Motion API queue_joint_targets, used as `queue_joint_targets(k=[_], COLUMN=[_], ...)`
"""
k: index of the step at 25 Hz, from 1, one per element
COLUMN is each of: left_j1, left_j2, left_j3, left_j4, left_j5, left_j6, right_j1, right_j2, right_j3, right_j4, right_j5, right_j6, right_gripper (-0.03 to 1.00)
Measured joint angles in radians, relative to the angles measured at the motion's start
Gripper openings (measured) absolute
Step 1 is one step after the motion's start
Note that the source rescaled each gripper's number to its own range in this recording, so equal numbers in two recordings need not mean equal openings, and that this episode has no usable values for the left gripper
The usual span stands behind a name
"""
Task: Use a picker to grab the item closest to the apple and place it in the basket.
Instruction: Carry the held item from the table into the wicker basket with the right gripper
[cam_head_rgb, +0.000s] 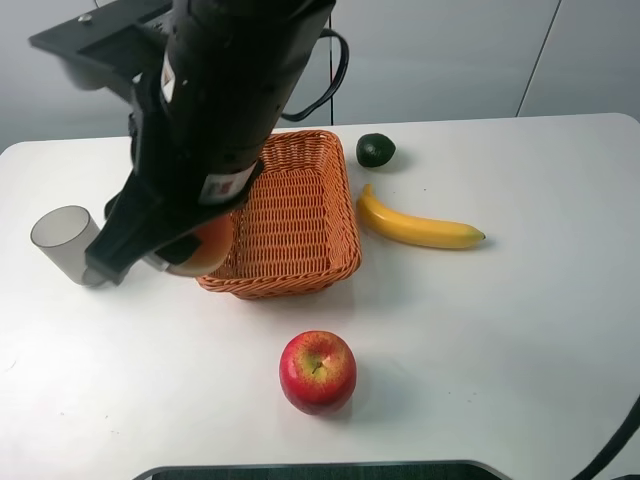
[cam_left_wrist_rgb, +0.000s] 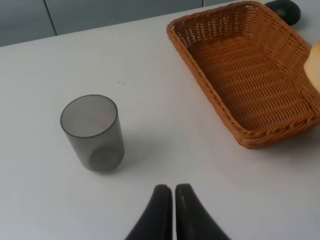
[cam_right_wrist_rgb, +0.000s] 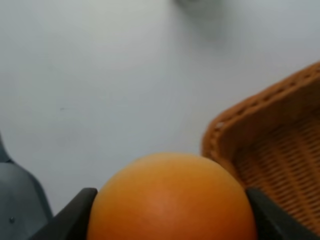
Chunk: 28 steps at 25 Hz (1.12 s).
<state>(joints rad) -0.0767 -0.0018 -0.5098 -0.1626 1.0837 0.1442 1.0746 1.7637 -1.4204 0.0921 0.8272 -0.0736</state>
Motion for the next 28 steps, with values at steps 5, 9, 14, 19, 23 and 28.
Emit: queue_joint_targets(k=[5, 9, 14, 19, 23, 28], left_j1=[0.000, 0.000, 0.000, 0.000, 0.000, 0.000], left_j2=[0.000, 0.000, 0.000, 0.000, 0.000, 0.000], left_j3=[0.000, 0.000, 0.000, 0.000, 0.000, 0.000], left_j4=[0.000, 0.000, 0.000, 0.000, 0.000, 0.000], left_j5=[0.000, 0.000, 0.000, 0.000, 0.000, 0.000], left_j6=[0.000, 0.000, 0.000, 0.000, 0.000, 0.000], right_j1=[-0.100, -0.178, -0.272, -0.300, -0.312, -0.348], right_j2=[-0.015, -0.015, -0.015, 0.025, 0.081, 0.156], right_j3=[0.000, 0.000, 0.000, 0.000, 0.000, 0.000], right_j4=[0.000, 0.002, 0.057, 0.115, 0.128, 0.130], right_j5=[0.008, 0.008, -0.045, -0.153, -0.227, -0.289], right_j6=[-0.002, -0.002, -0.002, 0.000, 0.000, 0.000], right_gripper=[0.00, 0.00, 0.00, 0.00, 0.00, 0.00])
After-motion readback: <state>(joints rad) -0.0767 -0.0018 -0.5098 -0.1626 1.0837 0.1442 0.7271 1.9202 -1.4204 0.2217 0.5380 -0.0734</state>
